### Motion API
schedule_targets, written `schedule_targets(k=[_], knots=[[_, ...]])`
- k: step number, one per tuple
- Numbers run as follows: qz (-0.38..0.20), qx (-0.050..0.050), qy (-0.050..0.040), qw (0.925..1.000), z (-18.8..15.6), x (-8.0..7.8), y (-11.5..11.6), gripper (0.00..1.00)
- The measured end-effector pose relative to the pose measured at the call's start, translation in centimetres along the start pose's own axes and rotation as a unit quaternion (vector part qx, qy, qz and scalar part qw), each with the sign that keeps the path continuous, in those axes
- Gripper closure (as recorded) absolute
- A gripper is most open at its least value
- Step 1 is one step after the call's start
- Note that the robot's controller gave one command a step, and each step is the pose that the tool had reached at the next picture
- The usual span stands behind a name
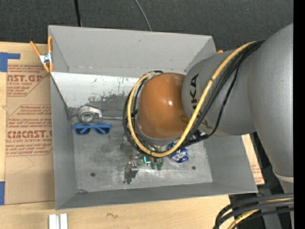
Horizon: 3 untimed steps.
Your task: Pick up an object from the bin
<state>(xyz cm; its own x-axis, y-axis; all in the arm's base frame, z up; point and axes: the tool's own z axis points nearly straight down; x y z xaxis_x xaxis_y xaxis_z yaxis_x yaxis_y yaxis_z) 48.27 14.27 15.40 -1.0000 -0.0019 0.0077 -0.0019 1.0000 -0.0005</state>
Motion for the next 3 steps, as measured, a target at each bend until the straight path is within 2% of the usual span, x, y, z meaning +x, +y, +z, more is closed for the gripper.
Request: schedule_targets(k=[1, 2, 3], knots=[[-0.094, -0.002, -0.0061, 0.9956, 8.2, -6.3, -7.3, 0.00], [-0.015, 0.001, -0.0069, 0.9999, 5.2, -10.4, -13.8, 0.00], [0.006, 0.001, -0.0028, 1.0000, 5.4, -6.2, -21.7, 0.00]])
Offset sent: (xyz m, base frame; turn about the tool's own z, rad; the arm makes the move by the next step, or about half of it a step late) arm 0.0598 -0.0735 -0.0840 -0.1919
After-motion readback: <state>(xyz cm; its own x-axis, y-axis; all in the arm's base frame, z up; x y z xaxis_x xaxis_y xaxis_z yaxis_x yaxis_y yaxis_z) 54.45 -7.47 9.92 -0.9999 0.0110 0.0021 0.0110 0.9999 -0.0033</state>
